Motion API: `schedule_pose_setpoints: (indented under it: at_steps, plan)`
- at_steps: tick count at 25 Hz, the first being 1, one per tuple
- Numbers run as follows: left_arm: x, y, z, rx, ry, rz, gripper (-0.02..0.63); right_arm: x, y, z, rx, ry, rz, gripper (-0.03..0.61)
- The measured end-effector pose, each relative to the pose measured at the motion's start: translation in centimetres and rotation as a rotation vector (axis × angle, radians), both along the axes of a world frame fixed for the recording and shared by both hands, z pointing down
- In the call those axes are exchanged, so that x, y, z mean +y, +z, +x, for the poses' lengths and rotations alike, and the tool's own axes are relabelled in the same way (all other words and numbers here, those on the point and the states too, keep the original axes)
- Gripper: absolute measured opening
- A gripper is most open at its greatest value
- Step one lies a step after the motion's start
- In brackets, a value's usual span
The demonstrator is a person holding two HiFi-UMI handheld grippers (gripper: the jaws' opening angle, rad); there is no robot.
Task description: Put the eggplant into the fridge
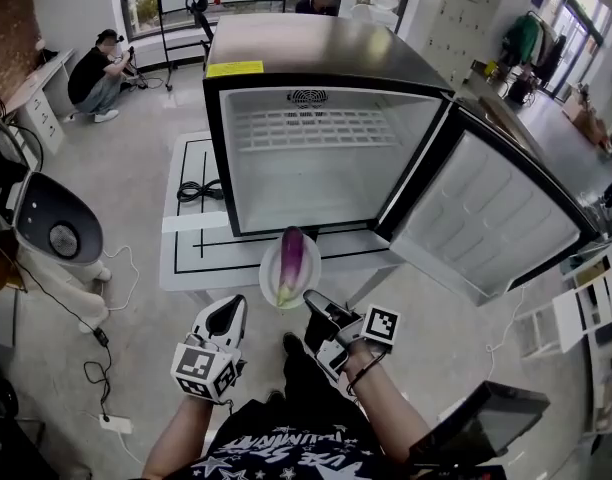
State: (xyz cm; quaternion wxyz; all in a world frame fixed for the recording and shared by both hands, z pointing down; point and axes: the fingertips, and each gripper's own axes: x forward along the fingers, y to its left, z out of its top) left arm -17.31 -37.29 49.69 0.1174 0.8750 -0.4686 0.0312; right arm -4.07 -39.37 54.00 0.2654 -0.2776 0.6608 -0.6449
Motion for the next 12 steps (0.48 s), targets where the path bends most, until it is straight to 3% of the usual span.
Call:
schedule_pose_setpoints:
  at_steps: [12]
  plan:
    - [-8.0, -0.1, 1.7, -0.012, -0.021, -0.013, 0.009, -9.1, 0.6, 0.3, 0.009, -0.054, -0.013, 0.021]
